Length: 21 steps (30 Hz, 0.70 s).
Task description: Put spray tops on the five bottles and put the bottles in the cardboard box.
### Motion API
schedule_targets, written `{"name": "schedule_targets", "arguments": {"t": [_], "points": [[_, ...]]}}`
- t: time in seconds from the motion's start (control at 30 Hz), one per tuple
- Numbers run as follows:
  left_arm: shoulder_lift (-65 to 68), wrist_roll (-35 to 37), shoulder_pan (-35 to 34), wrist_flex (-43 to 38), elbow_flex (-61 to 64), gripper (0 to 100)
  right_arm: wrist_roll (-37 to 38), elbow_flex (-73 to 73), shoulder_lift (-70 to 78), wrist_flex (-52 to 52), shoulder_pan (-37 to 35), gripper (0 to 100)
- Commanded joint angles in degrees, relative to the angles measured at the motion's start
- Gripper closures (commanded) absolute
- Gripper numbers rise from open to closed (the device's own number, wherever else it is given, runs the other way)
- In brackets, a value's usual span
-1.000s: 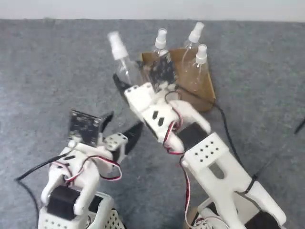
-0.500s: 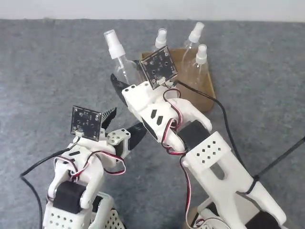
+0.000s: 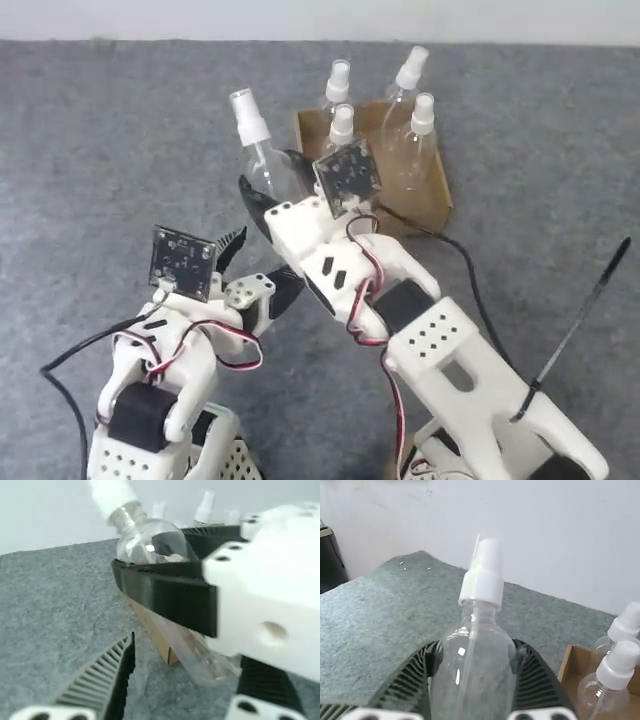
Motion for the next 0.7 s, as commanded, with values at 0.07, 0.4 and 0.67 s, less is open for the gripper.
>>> {"name": "schedule_targets", "arguments": {"t": [0.07,0.4,0.67], "points": [[0.0,0.6,-0.8,-3.3,-0.7,68,-0.4,0.0,-5.2,-0.7,0.8,99.2],[0.1,0.3,-0.8,-8.1,3.6,68,3.0,-2.1,-15.2,15.4,0.9,99.2],[0.1,0.2,-0.8,-8.0,3.7,68,6.3,-2.3,-20.2,23.3,4.9,99.2]]}}
